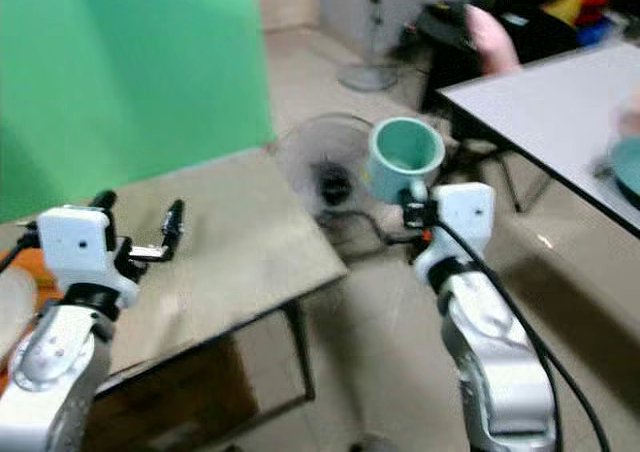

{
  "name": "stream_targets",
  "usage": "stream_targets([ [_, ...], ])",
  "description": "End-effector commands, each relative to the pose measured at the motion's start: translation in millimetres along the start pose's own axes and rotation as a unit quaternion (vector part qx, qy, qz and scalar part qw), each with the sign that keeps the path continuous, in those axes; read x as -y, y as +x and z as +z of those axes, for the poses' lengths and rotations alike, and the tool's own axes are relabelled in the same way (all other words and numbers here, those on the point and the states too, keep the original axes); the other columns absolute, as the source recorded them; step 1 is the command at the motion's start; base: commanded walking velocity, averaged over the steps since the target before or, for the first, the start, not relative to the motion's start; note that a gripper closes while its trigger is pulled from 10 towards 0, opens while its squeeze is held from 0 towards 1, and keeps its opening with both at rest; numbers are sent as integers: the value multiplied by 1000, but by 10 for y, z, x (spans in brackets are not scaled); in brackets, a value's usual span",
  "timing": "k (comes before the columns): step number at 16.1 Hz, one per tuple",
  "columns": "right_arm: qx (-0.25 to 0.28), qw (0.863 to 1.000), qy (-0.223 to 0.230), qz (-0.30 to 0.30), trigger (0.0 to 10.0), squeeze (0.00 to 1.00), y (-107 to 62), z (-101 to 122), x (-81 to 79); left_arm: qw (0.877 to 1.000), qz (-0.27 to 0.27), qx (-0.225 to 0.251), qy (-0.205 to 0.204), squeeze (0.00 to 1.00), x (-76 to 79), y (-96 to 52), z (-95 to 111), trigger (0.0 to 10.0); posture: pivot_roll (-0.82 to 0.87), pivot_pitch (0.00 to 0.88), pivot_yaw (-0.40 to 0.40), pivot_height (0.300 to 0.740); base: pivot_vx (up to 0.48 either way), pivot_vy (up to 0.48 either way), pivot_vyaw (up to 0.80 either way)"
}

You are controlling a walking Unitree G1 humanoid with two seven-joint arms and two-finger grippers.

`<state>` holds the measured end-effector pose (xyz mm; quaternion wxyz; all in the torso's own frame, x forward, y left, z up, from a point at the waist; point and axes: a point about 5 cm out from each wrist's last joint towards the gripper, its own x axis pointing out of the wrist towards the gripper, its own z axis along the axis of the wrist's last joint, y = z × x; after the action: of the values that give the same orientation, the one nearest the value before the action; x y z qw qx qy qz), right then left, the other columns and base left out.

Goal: Setting the table

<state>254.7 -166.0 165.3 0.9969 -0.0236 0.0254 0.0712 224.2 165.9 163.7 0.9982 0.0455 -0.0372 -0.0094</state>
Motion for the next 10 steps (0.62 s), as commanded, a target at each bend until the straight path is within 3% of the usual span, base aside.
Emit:
stream_targets([
  [1,-1,1000,-10,-26,10000,0,21,13,84,1000,0,2,1,0,34,10,-1,10000,-134,0,29,740,0,-319,-788],
  [10,-11,999,15,-43,10000,0,49,-19,112,1000,-8,7,4,0,34,86,3,10000,-148,0,55,740,0,-355,-788],
])
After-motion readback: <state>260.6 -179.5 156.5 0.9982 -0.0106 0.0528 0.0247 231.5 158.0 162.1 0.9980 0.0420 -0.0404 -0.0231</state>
